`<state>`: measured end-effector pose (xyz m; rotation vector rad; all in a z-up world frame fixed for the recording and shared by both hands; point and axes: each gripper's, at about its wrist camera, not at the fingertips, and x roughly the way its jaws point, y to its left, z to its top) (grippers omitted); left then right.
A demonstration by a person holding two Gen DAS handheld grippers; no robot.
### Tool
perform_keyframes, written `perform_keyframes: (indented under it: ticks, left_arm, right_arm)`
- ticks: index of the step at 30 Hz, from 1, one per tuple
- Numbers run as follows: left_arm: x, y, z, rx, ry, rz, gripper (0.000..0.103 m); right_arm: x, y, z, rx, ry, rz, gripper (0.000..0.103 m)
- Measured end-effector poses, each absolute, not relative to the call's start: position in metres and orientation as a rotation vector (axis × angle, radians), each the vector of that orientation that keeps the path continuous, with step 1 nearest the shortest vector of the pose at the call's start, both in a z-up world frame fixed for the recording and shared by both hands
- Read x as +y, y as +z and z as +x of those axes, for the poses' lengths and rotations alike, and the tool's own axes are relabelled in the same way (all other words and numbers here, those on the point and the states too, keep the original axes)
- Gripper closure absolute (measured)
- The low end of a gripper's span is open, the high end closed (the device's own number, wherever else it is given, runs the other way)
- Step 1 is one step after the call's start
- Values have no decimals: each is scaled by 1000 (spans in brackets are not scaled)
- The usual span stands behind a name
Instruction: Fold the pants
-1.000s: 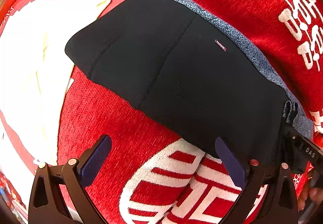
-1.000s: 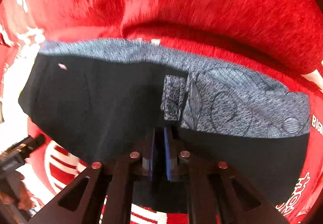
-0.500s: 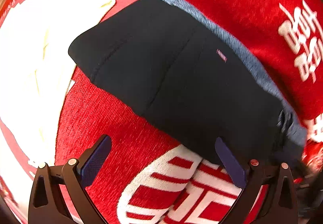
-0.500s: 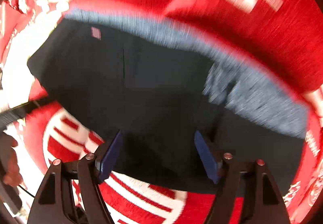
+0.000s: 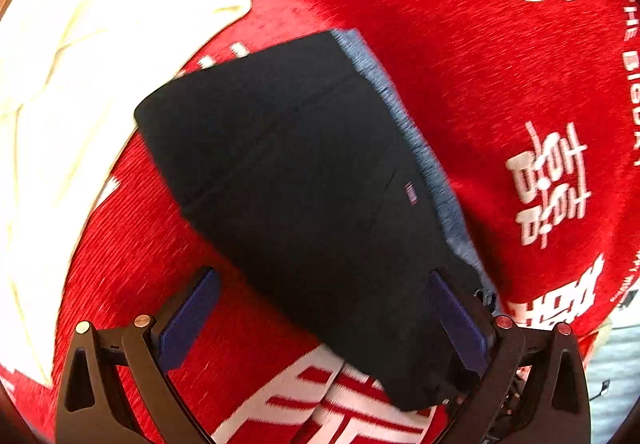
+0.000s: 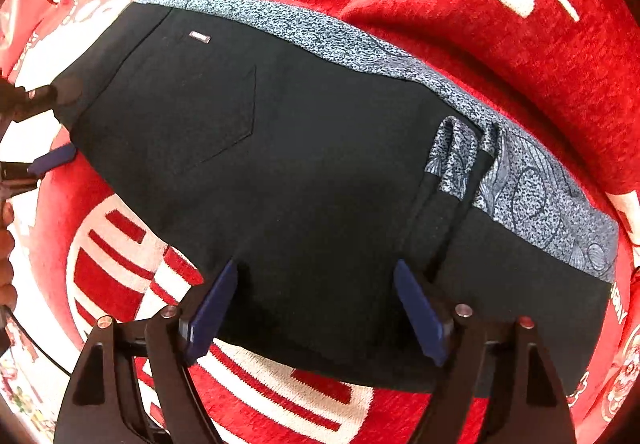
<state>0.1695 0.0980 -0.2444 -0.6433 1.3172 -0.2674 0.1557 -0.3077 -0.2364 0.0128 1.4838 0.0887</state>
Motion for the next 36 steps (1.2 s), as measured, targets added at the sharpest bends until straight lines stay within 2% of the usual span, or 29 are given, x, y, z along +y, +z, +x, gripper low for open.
perform_keyframes:
  ticks: [11,16,18,19,20,21,22,23,25,29,36]
  left_arm:
    - [88,-245,193,1252,-287,-733,0]
    - [70,-249,202,1270,-191,-674,0]
    - [64,-246,203,1279,-142,-634,8]
    - [59,-243,203,1287,-91,-577,20]
    - [56,-241,203,1289,-67,-525,39]
    - [52,-239,202,1290,-36,-451,50]
    - [47,-238,202,1292,-26,-389,59]
    - [43,-235,201,1284,-32,-332,62]
    - [33,-228,196,1253,-44,-237,66]
    - [-3,-216,181,1161,-64,49,67]
    - [-16,-215,170,1098,-71,213,67]
  right_arm:
    - [-313,-237,151,1466,93,27,19]
    - [-316,-231,153,1477,110,45,19]
    - [-320,-225,158,1486,121,72,20]
    - [-324,-221,161,1486,122,84,20]
    - [-327,-214,165,1481,118,95,20]
    - [-329,-207,170,1473,116,103,20]
    - [-330,-198,175,1466,118,116,20]
    - [-333,-189,183,1459,123,136,20]
    - [-337,-176,198,1457,140,170,20]
    - [-330,-156,246,1495,234,237,19]
    - [-245,-149,341,1617,475,257,15]
